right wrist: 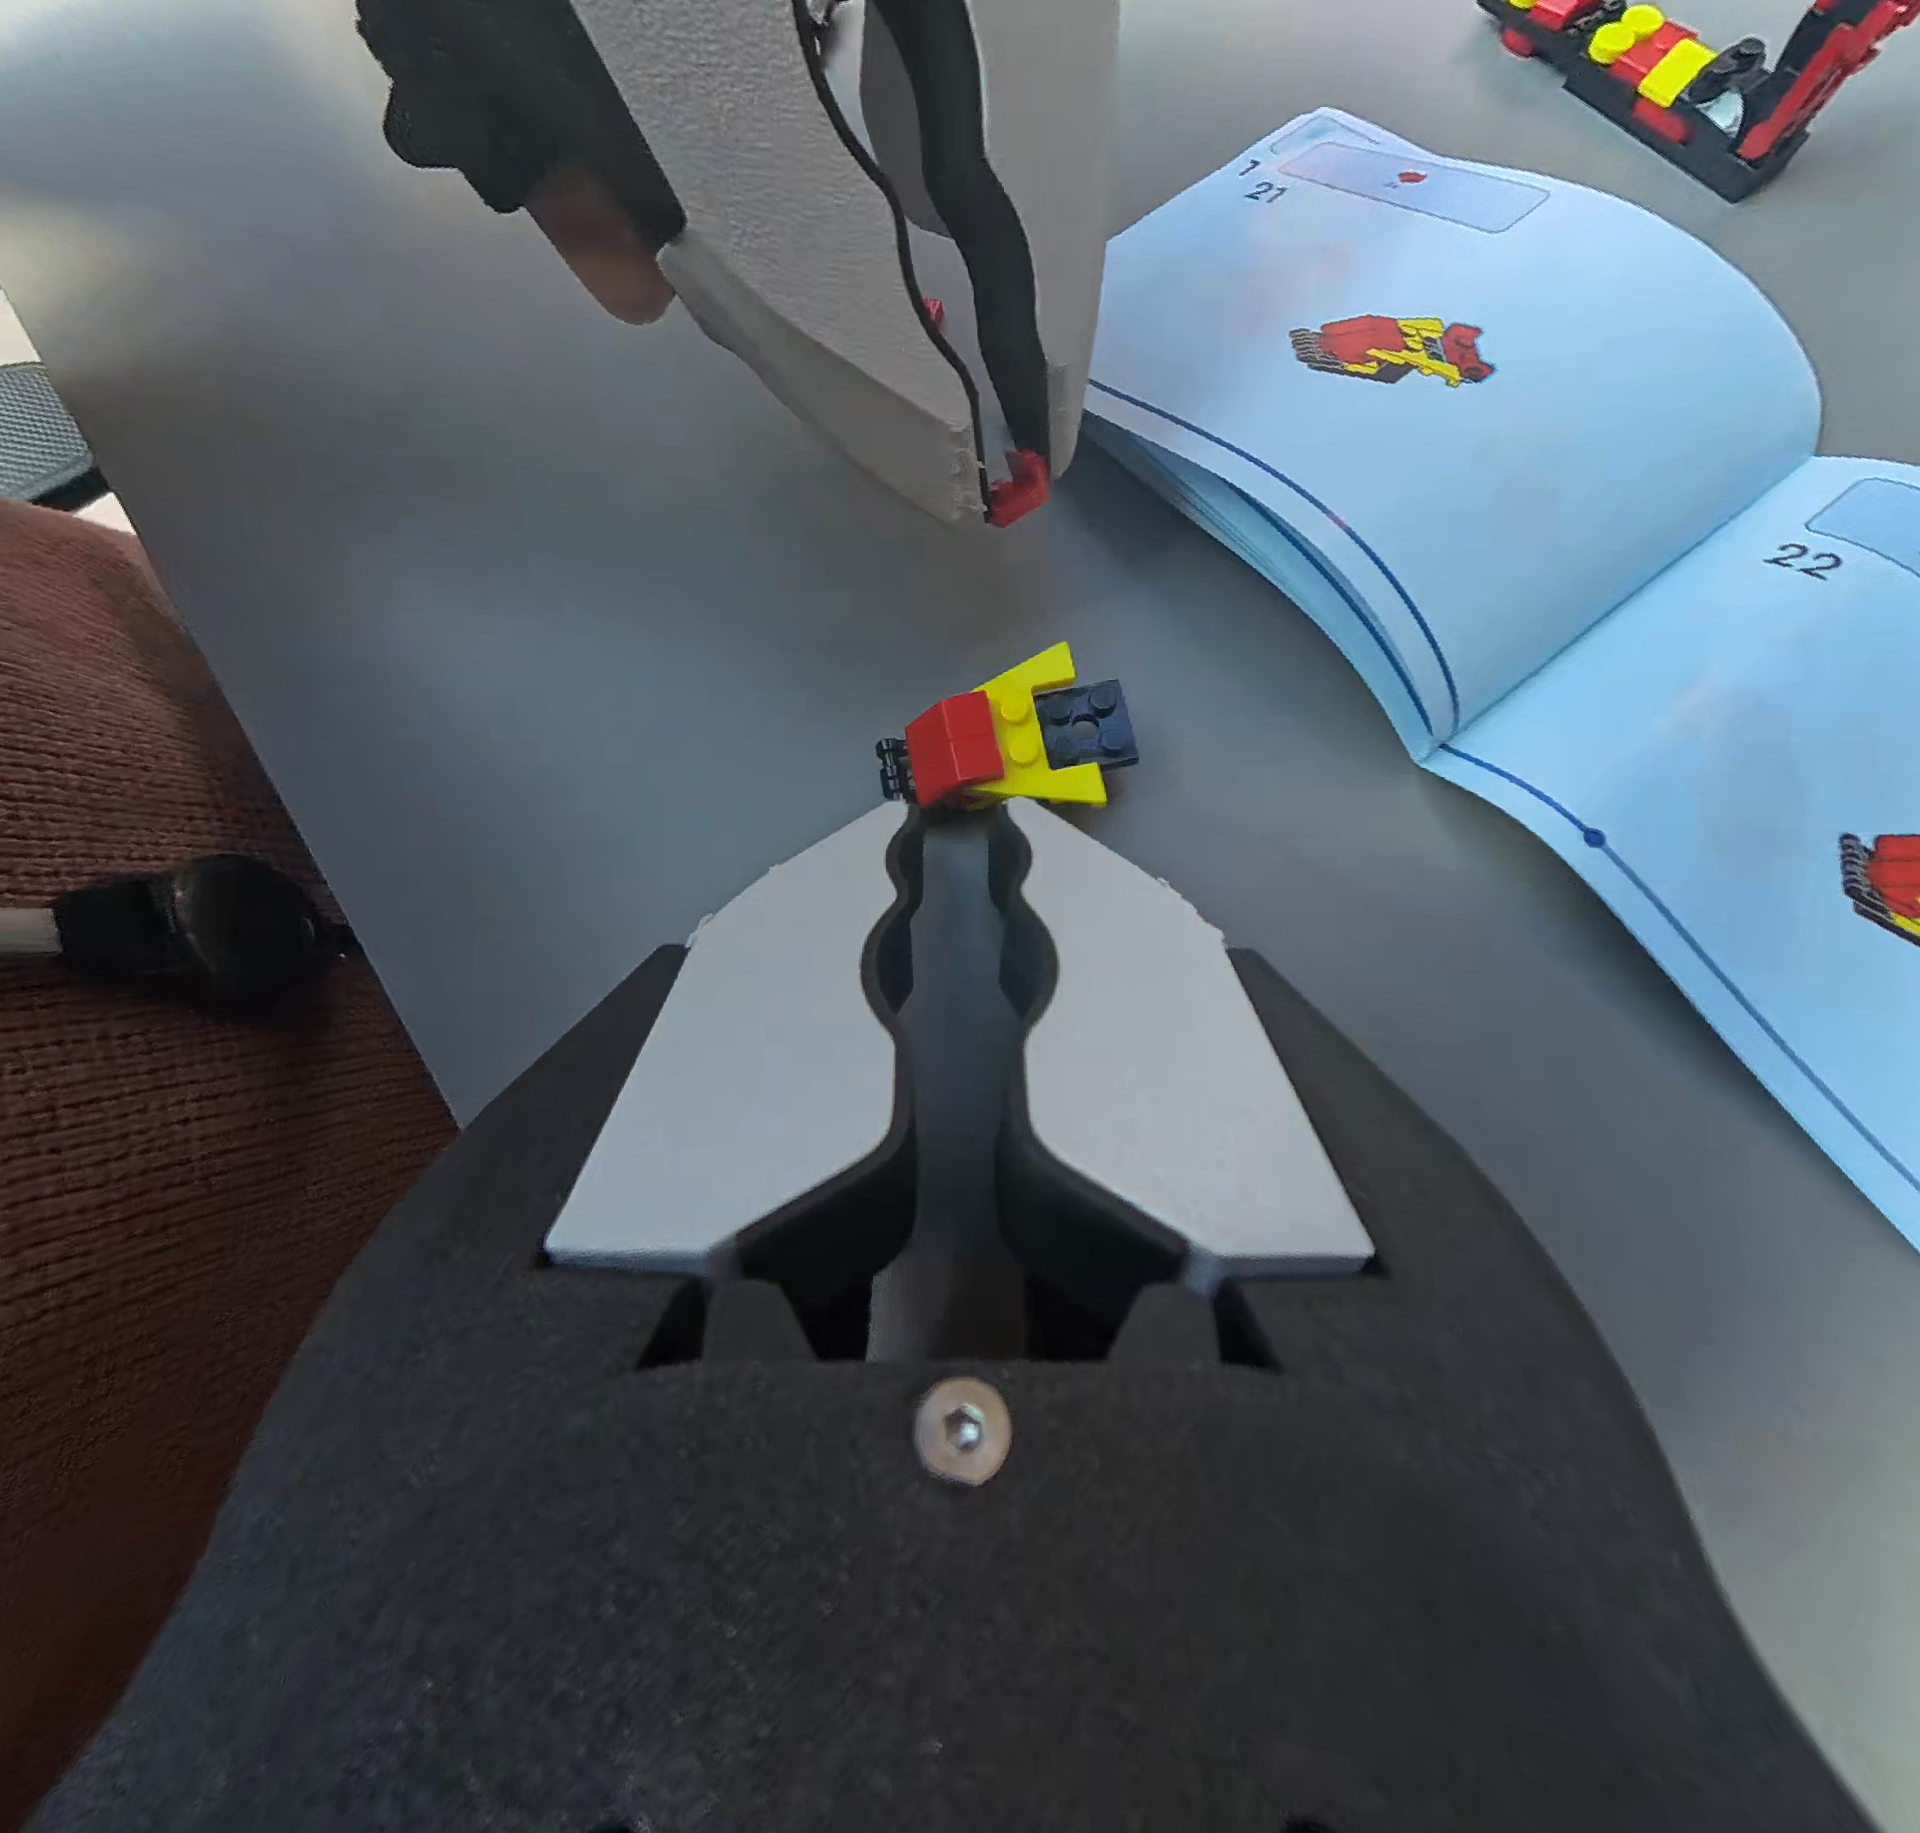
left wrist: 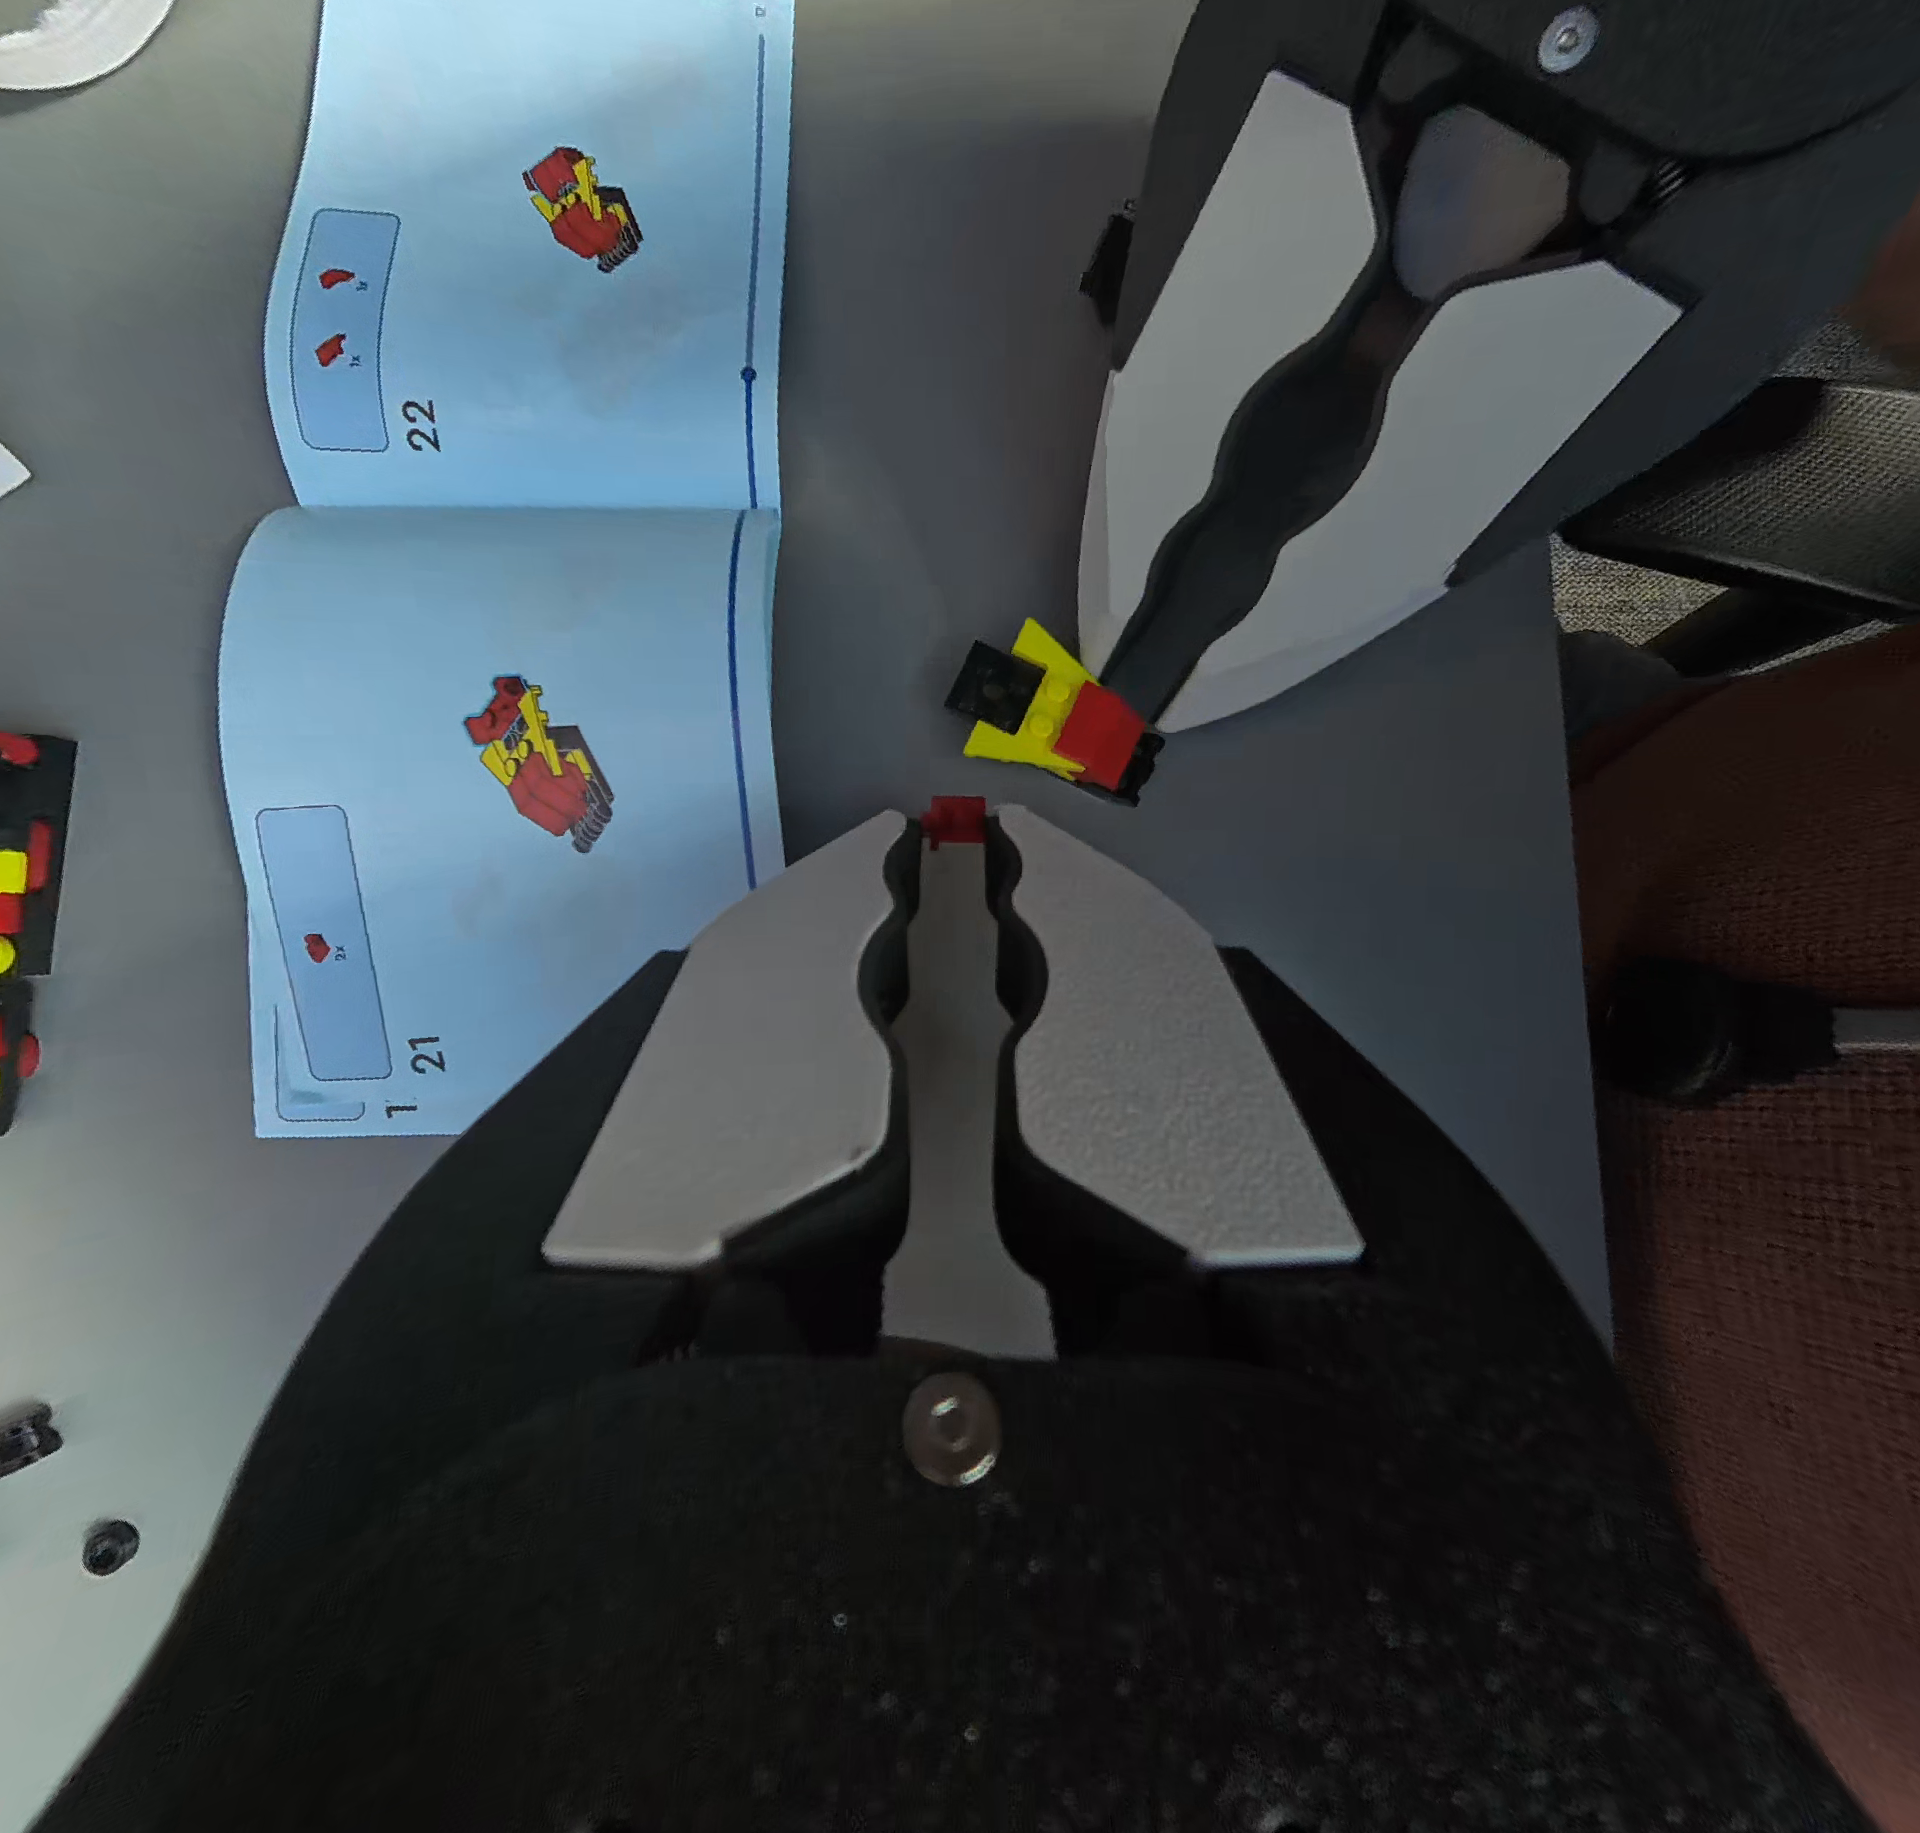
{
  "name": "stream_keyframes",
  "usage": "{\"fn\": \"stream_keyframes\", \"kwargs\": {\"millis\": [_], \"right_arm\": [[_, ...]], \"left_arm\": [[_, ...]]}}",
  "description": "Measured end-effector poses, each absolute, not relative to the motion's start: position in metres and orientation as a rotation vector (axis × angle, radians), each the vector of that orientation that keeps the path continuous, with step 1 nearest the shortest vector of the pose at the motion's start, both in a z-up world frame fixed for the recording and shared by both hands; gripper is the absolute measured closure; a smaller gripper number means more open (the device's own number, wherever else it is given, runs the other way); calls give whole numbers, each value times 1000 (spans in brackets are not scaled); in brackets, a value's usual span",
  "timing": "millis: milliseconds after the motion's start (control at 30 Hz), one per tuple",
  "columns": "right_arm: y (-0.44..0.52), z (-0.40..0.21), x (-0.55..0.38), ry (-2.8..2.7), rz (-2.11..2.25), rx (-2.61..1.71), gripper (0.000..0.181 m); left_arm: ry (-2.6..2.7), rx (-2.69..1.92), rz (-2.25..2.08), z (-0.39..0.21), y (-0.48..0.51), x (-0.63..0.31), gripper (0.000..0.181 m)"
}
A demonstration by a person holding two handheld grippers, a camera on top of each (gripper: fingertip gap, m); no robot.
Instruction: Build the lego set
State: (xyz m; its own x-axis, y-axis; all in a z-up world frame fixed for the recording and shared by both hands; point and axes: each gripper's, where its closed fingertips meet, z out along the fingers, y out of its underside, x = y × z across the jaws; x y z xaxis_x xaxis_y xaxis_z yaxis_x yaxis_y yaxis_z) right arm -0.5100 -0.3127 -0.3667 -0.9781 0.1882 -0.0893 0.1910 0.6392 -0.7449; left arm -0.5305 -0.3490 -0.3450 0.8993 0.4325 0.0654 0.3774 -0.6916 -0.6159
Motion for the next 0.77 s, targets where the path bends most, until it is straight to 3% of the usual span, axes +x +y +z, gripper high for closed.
{"fn": "stream_keyframes", "kwargs": {"millis": [33,533,767], "right_arm": [[-316,-368,-508,2833,-1283,315,170],[-354,-361,-486,2763,-1295,215,159],[-309,-329,-518,2768,-1424,376,162]], "left_arm": [[-581,-2412,118,-344,-349,-532,170],[-693,-2391,147,-340,-374,-541,170],[-595,-2416,122,-335,-362,-540,170]]}}
